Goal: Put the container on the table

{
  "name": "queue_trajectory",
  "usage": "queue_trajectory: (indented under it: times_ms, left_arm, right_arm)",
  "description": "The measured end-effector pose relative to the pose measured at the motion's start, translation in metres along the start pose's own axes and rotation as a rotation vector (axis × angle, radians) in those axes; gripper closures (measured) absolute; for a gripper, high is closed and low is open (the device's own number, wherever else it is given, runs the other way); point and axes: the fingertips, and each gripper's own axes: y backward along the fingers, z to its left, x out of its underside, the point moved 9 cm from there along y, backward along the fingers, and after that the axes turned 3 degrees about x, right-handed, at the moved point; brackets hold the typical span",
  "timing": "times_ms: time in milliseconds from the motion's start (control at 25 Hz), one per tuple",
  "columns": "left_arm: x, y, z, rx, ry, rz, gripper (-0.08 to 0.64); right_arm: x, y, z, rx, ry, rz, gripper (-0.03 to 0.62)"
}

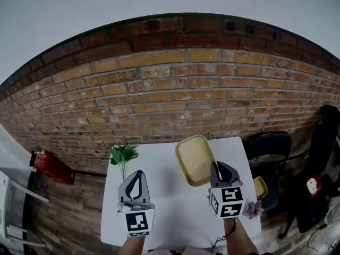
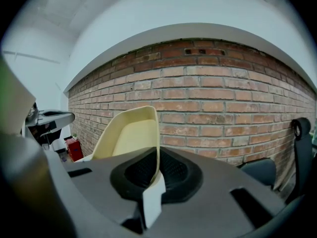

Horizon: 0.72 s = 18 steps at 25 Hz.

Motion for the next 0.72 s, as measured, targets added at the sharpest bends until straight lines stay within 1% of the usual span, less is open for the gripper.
queue_trajectory:
  times_ms: [280, 480, 720]
  left_arm:
    - [0.025, -0.023, 0.020, 0.003, 0.029, 0.029, 0.549]
    - [0.043, -0.037, 0.026, 0.012, 0.045, 0.070, 0.549]
    - [0.058, -0.050, 0.027, 0.017, 0.061, 0.076, 0.550]
  right_arm:
    - [0.009, -0.036, 0.005, 0.012, 0.006, 0.054, 0.580]
    - [0.020, -0.054, 0.004, 0.020, 0.007, 0.095, 0.580]
    - [0.035, -0.072, 0.002, 0.022, 0.006, 0.140, 0.580]
